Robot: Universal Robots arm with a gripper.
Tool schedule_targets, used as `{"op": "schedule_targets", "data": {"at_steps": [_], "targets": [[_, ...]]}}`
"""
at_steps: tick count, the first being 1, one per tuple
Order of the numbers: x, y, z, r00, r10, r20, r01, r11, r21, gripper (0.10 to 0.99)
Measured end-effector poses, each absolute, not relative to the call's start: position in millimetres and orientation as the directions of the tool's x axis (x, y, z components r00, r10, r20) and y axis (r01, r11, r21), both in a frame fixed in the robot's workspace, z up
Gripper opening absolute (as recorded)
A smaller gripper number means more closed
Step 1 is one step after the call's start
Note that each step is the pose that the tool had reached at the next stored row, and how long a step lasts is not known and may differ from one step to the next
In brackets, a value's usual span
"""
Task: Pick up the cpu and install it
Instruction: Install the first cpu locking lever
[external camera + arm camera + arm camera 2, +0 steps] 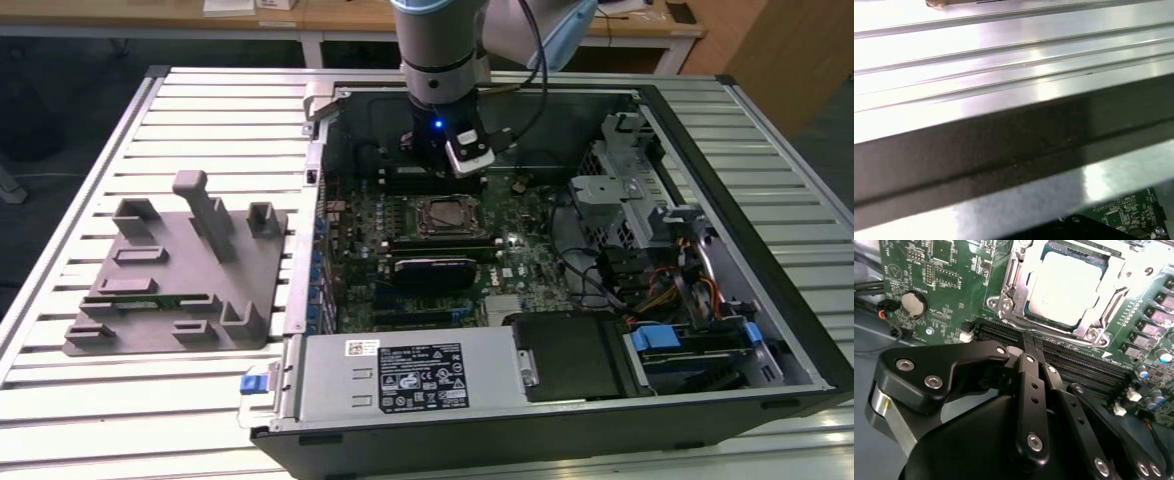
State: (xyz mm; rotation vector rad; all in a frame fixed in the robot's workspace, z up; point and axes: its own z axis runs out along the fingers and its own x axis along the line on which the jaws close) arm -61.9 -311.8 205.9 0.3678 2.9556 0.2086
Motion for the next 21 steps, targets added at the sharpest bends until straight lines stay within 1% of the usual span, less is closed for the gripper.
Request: {"op": "schedule_targets", "data": {"at_steps": [9, 12, 21], "targets": [[-61.9, -311.8, 208.1, -0.958, 0.253, -0.135, 0.232, 0.960, 0.155, 0.106], [-61.7, -311.8, 207.4, -0.960, 0.251, -0.124, 0.234, 0.963, 0.133, 0.106], [-61.4, -312.4, 206.5, -0.962, 0.243, -0.126, 0.236, 0.970, 0.067, 0.106]]}}
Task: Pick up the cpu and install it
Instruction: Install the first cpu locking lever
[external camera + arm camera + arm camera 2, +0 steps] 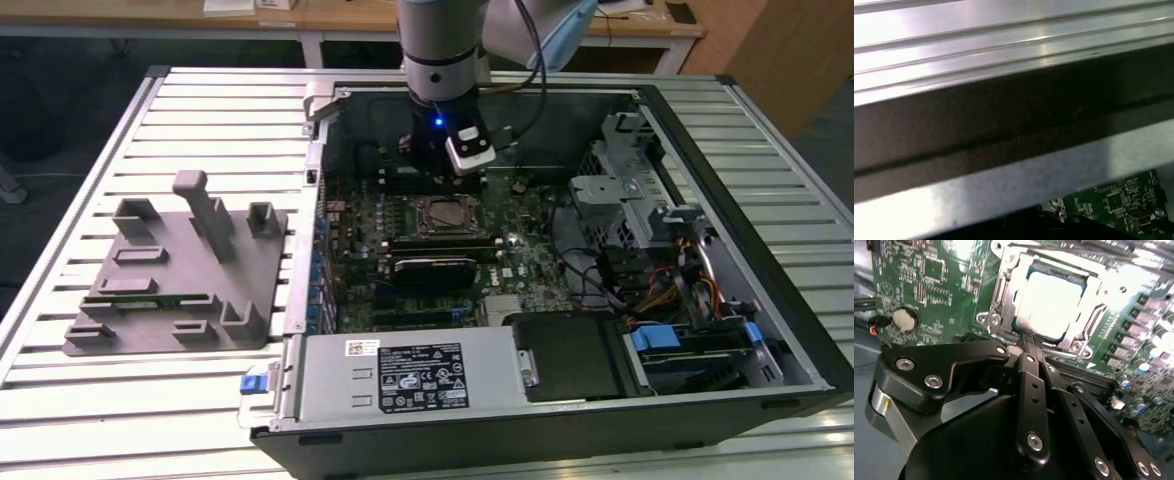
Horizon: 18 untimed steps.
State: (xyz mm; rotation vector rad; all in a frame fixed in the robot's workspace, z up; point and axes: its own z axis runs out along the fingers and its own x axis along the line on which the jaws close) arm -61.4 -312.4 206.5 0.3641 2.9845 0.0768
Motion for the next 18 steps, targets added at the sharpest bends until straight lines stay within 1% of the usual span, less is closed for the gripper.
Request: {"op": "schedule_targets", "data": {"at_steps": [4, 11, 14, 18], "targets": [[-61, -313, 206, -0.963, 0.239, -0.122, 0.236, 0.971, 0.033, 0.106], [-60, -320, 205, -0.967, 0.235, -0.101, 0.237, 0.972, -0.010, 0.106], [-59, -325, 205, -0.968, 0.234, -0.088, 0.236, 0.971, -0.023, 0.106], [-57, -328, 204, -0.970, 0.234, -0.064, 0.236, 0.971, -0.029, 0.106]]}}
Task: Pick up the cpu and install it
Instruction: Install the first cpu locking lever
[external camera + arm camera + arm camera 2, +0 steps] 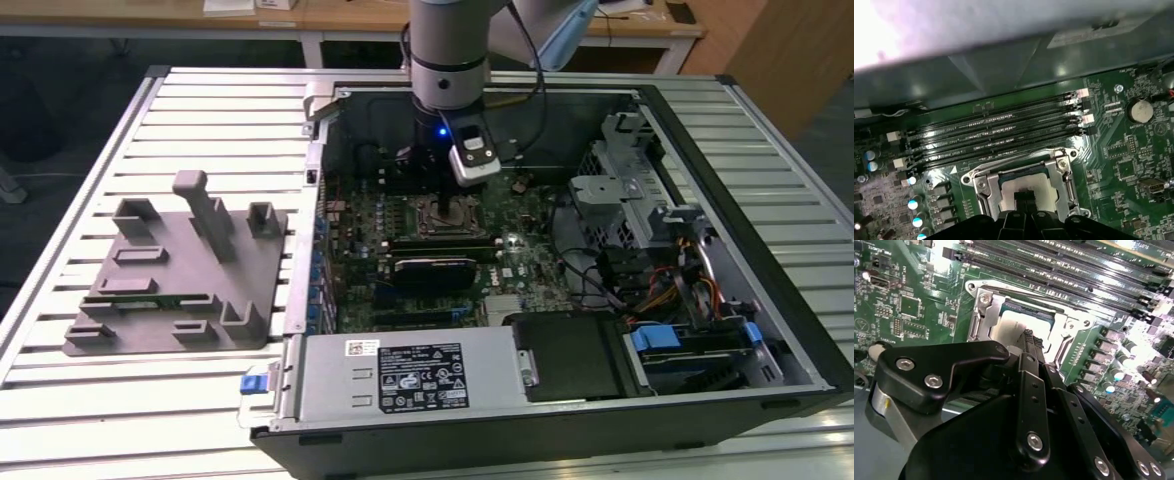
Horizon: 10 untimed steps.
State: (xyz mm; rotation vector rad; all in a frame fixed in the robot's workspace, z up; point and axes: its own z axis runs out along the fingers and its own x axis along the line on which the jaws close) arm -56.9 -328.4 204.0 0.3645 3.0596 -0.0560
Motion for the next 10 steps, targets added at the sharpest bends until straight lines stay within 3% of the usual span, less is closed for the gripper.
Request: {"op": "schedule_targets", "data": {"at_steps": [10], "targets": [[-57.0, -328.7, 206.6, -0.970, 0.234, -0.063, 0.236, 0.971, -0.029, 0.106]]}}
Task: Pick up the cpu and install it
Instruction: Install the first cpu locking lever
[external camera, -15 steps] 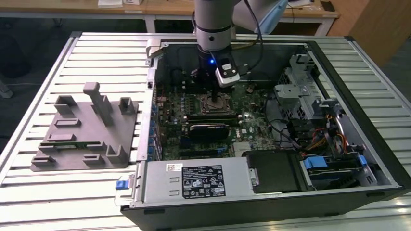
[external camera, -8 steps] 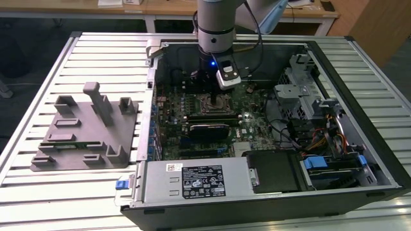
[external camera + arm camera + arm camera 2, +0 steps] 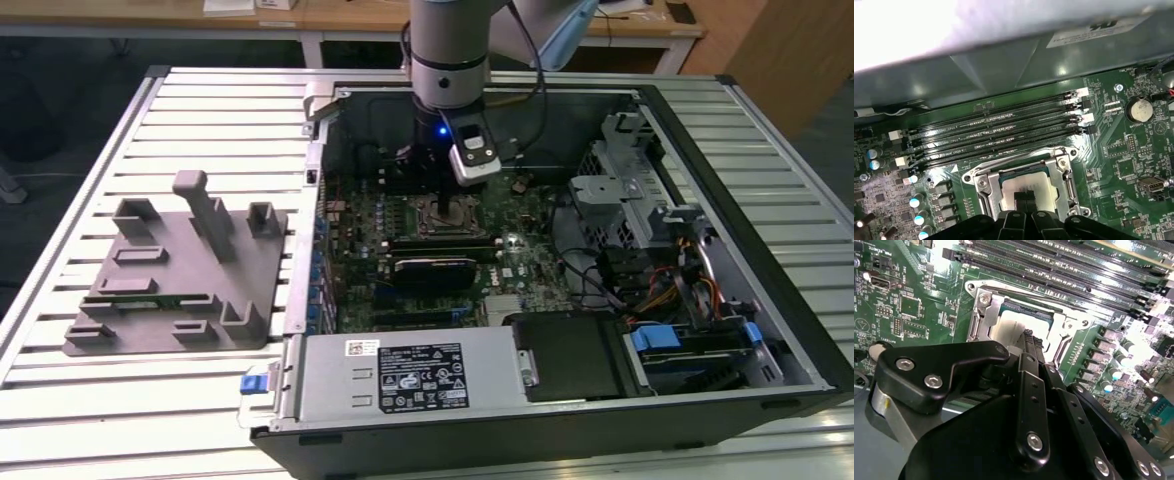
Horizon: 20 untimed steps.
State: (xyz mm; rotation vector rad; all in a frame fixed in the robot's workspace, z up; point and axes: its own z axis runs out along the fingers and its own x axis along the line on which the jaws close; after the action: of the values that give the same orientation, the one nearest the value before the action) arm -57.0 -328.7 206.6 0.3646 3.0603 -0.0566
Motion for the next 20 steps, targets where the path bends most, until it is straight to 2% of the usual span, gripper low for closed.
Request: {"op": "schedule_targets", "data": {"at_steps": [7, 20], "targets": [[-57, -329, 222, -0.970, 0.233, -0.063, 0.235, 0.972, -0.030, 0.106], [-53, -335, 223, -0.972, 0.227, -0.063, 0.229, 0.973, -0.029, 0.106]]}}
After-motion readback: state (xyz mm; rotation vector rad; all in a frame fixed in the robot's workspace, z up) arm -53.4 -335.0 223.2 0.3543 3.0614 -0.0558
